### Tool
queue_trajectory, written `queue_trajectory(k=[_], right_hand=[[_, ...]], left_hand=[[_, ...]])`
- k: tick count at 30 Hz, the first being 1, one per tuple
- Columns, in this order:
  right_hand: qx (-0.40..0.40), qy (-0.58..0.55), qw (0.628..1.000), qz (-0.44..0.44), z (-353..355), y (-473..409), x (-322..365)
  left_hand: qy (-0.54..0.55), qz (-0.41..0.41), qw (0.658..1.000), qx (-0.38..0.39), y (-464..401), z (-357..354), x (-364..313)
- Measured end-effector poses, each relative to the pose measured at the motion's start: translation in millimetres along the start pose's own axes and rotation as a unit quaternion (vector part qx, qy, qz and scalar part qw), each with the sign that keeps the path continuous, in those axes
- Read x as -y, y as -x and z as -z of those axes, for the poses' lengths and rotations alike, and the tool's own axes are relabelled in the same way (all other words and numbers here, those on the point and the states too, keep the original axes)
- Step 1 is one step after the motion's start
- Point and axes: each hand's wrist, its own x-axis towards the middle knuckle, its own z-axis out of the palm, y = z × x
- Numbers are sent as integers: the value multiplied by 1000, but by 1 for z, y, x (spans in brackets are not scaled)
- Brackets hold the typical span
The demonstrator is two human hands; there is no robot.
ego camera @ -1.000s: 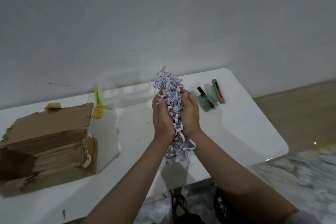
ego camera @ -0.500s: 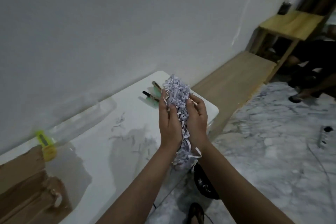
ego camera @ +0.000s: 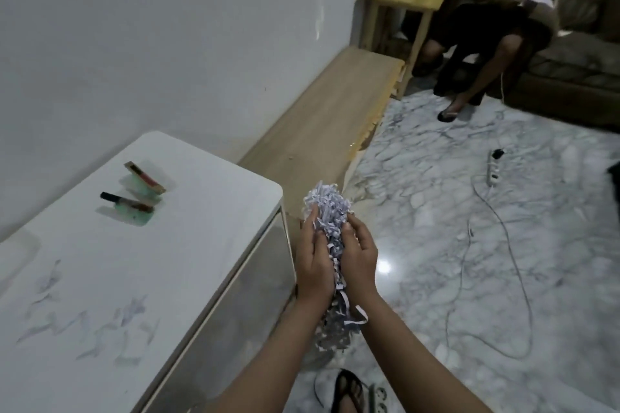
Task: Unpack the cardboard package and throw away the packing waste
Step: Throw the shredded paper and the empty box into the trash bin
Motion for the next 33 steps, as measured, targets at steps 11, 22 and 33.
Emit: queue_trajectory(k=[11,22,33], right_hand=[[-79,50,973,-210,54,-88,-142],[34,59,936,-346,97,-165,-277],[-6,59,932,-357,105,-159,-263]], left_hand=[[-75,209,975,9,-21,-45,171],[-157,368,909,119,-59,-40,332],[-111,403,905,75,-53,-30,310]])
